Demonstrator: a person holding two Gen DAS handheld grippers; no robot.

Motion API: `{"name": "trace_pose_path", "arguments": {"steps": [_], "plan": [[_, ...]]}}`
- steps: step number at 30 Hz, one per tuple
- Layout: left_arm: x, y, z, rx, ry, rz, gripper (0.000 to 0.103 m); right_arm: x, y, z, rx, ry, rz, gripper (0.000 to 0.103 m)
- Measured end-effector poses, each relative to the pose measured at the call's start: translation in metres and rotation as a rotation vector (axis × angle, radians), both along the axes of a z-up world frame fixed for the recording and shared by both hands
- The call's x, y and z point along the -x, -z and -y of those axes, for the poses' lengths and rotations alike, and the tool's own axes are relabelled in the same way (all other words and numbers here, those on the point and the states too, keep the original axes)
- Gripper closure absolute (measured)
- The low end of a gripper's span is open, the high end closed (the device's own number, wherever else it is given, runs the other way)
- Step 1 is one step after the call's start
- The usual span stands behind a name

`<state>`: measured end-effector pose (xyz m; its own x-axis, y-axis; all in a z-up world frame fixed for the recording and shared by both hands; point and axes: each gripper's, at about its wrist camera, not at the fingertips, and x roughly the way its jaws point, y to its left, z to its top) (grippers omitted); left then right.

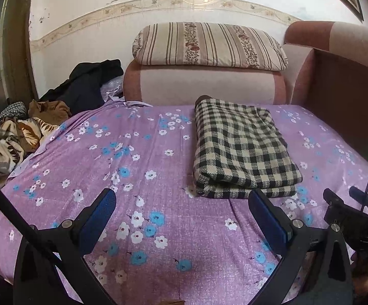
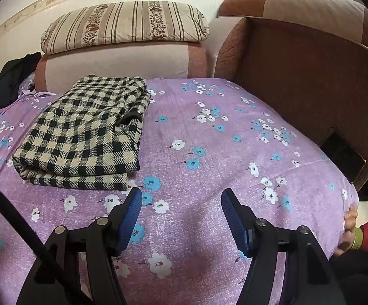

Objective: Fold large clothes

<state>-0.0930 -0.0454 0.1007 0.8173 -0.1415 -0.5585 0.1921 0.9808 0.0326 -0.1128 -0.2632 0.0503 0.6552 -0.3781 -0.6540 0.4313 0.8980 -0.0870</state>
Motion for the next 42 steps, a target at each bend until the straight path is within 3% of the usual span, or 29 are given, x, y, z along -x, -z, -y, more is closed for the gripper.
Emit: {"name": "trace_pose_path", "arguments": {"steps": [19, 28, 42], "plan": [[0.005, 0.003, 0.007, -0.044, -0.001, 0.005, 0.0, 0.003, -0.01, -0.009, -0.06, -0.054, 0.052, 0.029], [-0.008, 0.017, 0.007, -0.037, 0.016, -0.083, 0.0, -0.007, -0.006, -0.013, -0.092, -0.071, 0.027, 0.029], [-0.028, 0.032, -0.002, 0.021, 0.0, -0.202, 0.0, -0.015, 0.0, -0.033, -0.027, -0.124, -0.007, 0.028]]}}
